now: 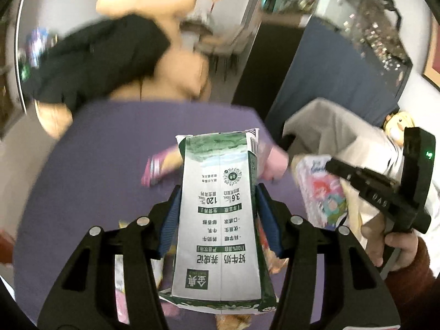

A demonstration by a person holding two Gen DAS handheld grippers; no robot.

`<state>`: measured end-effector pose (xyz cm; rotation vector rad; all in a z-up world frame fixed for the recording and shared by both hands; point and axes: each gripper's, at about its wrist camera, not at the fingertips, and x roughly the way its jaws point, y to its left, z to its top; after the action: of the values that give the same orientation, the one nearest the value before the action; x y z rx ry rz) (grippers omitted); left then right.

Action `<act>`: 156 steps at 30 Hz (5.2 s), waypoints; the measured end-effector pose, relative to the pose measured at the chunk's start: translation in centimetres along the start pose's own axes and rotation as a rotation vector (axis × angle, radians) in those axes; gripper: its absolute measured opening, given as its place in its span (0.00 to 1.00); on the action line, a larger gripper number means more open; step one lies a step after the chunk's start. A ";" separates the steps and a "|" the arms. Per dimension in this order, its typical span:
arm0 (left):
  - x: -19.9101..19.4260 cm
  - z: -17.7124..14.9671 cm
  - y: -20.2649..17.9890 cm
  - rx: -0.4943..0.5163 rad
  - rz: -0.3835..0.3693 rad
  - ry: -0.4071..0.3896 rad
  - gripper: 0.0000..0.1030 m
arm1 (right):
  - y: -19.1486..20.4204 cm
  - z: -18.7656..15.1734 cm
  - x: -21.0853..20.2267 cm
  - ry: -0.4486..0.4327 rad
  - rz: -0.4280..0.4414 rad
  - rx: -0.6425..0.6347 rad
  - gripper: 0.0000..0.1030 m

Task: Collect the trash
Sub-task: 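Grasp the pink Kleenex pack with the right while the left holds the carton up, then release the milk carton into the bin with the left while the right carries the Kleenex pack over it, then open the right gripper to drop the Kleenex pack into the bin, then grasp the cream-and-red snack bag with the right while the left moves toward the pink plastic scoop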

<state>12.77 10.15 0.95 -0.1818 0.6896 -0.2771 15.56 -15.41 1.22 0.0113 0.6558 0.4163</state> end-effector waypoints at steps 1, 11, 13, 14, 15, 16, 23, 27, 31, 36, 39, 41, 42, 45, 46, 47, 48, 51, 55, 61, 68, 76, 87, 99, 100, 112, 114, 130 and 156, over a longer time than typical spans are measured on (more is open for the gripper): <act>-0.6 0.6 -0.8 0.014 0.008 -0.039 0.49 | -0.1 0.2 -0.4 -0.011 -0.001 -0.004 0.10; -0.3 3.8 -5.9 0.036 -0.043 -0.131 0.49 | -3.4 2.1 -4.9 -0.121 -0.065 -0.018 0.09; 0.5 4.0 -7.2 0.048 -0.077 -0.127 0.49 | -4.8 2.1 -5.6 -0.131 -0.100 -0.010 0.09; 0.8 4.0 -8.0 0.051 -0.093 -0.127 0.49 | -5.8 2.1 -6.1 -0.136 -0.120 0.000 0.09; 1.2 4.1 -8.7 0.054 -0.109 -0.126 0.49 | -6.4 2.0 -6.4 -0.140 -0.132 0.008 0.09; 1.6 4.2 -9.5 0.057 -0.126 -0.126 0.49 | -7.2 2.0 -6.9 -0.148 -0.146 0.016 0.09; 5.3 4.5 -15.8 0.086 -0.229 -0.128 0.49 | -12.9 1.2 -11.0 -0.206 -0.273 0.052 0.09; 7.1 4.5 -18.1 0.059 -0.279 -0.160 0.50 | -15.9 0.2 -12.4 -0.216 -0.330 0.080 0.09; 9.2 3.9 -20.6 0.029 -0.285 -0.201 0.50 | -18.8 -0.9 -13.4 -0.223 -0.373 0.128 0.09; 12.7 2.5 -23.5 0.052 -0.291 -0.164 0.50 | -21.2 -2.3 -13.4 -0.218 -0.408 0.171 0.09; 14.8 1.4 -24.2 0.065 -0.290 -0.117 0.50 | -22.5 -2.9 -13.1 -0.209 -0.416 0.193 0.10; 16.2 1.0 -24.2 0.056 -0.294 -0.075 0.50 | -23.0 -3.1 -12.9 -0.204 -0.419 0.202 0.10; 17.0 0.9 -24.3 0.050 -0.302 -0.047 0.50 | -23.1 -3.3 -12.7 -0.201 -0.421 0.205 0.09; 19.3 0.6 -24.4 0.046 -0.333 0.065 0.56 | -23.2 -3.7 -12.5 -0.197 -0.419 0.216 0.10; 19.8 0.5 -24.1 0.041 -0.339 0.094 0.57 | -23.3 -3.8 -12.5 -0.195 -0.417 0.216 0.09; 20.1 0.5 -23.8 0.039 -0.341 0.113 0.57 | -23.3 -3.9 -12.4 -0.193 -0.416 0.216 0.09; 20.0 0.5 -23.6 0.039 -0.339 0.117 0.58 | -23.2 -3.9 -12.2 -0.189 -0.414 0.214 0.09; 19.2 0.9 -22.6 0.030 -0.316 0.096 0.58 | -23.0 -3.8 -11.7 -0.179 -0.403 0.210 0.09; 17.0 1.6 -21.3 0.043 -0.283 0.065 0.58 | -22.3 -3.6 -10.6 -0.166 -0.372 0.201 0.09; 13.6 1.4 -19.1 0.084 -0.225 0.061 0.58 | -19.6 -4.2 -6.6 -0.109 -0.252 0.205 0.09; 10.9 0.5 -16.3 0.061 -0.196 0.064 0.58 | -16.1 -7.5 0.7 0.057 -0.194 0.157 0.10; 9.8 0.0 -13.6 0.028 -0.165 0.062 0.58 | -17.9 -8.4 3.7 0.139 -0.271 0.180 0.09; 9.8 -0.6 -11.1 -0.021 -0.160 0.086 0.58 | -19.2 -8.0 3.8 0.169 -0.184 0.276 0.11; 7.7 -0.9 -7.2 -0.030 -0.114 0.097 0.59 | -17.5 -7.7 -2.0 0.096 -0.220 0.284 0.30; 7.3 -1.0 -6.7 -0.028 -0.110 0.094 0.59 | -17.2 -7.8 -2.4 0.095 -0.214 0.280 0.30; 2.6 -2.6 0.9 -0.015 0.011 0.078 0.59 | -6.8 -7.2 -3.4 0.099 -0.028 0.145 0.30; 2.2 -3.2 2.1 -0.023 0.039 0.085 0.59 | -4.6 -7.2 -2.6 0.120 -0.004 0.104 0.30; 0.7 -6.0 8.6 -0.105 0.129 0.095 0.59 | 9.7 -7.4 3.1 0.300 0.201 -0.078 0.30; -2.2 -9.3 12.0 -0.148 0.025 0.106 0.59 | 9.8 -7.5 6.5 0.303 0.072 0.015 0.20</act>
<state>7.43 21.55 -7.85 -0.3016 0.8174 -0.2129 12.04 -4.90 -7.22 -0.0145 0.9593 0.4874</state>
